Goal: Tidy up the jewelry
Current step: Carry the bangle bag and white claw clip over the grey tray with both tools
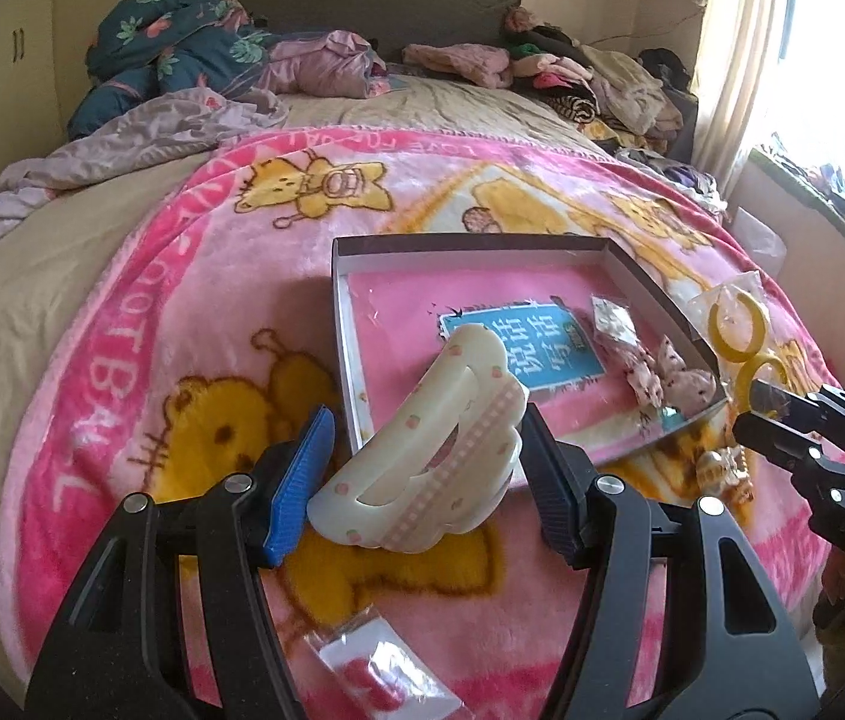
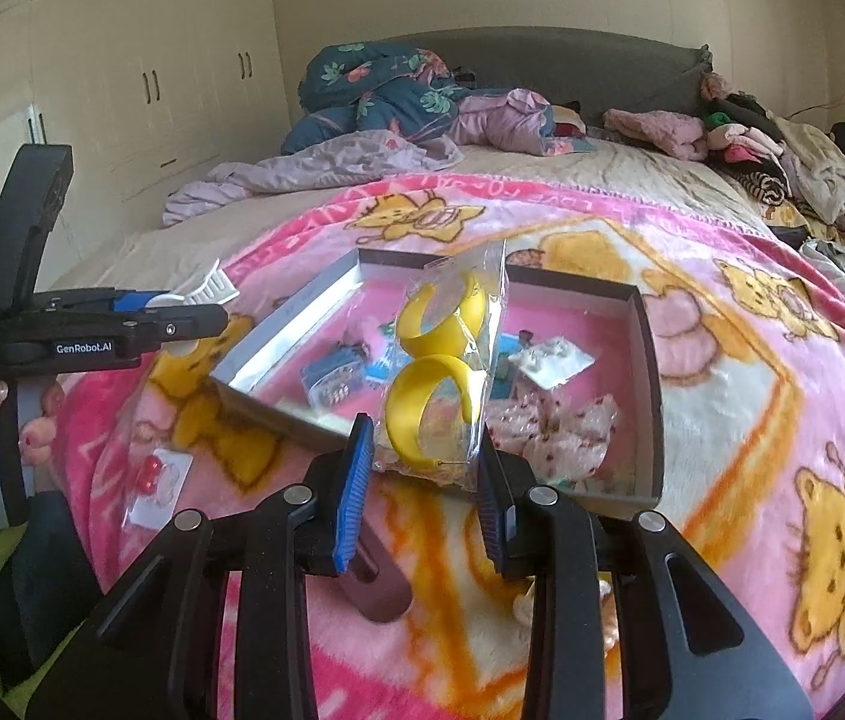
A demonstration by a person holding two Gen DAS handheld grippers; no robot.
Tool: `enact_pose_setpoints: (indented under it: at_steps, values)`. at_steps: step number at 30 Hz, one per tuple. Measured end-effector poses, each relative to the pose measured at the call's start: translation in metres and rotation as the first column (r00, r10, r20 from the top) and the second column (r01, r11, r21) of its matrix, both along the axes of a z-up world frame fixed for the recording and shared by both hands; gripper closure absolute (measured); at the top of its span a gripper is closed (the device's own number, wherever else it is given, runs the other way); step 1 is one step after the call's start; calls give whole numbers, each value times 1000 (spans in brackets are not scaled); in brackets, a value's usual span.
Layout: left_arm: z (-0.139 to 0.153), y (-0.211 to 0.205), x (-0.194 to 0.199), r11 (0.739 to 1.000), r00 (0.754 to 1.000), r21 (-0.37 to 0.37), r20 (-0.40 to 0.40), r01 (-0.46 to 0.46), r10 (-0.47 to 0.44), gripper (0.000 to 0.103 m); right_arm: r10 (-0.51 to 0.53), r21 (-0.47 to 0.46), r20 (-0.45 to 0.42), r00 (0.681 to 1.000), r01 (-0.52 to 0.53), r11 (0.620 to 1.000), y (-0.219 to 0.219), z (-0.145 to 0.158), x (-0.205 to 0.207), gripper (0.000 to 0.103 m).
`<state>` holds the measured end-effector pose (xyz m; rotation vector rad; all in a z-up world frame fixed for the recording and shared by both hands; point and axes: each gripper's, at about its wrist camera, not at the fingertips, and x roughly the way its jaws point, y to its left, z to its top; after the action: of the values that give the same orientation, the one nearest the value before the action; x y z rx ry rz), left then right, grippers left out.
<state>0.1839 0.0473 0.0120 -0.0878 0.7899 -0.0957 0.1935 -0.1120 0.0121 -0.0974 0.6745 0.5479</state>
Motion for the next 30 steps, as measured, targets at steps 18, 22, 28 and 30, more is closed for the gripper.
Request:
enact_pose_setpoints:
  at_steps: [18,22,28,30]
  values:
    - [-18,-7,44,999,999,5,-40,35,-35,49,-108,21,-32,994,108,994,-17,-10,54,73]
    - [-23,-8,51,999,998,6,-56,37,-37,49,-120,25,-45,992,121,992,-17,-14,61,73]
    - [-31,-10,58,999,996,15,-85,35,-34,49,-134,30,-63,989,136,990,-20,-22,69,73]
    - [-34,-10,61,999,995,14,-92,29,-27,49,-137,29,-72,988,140,990,-21,-25,71,72]
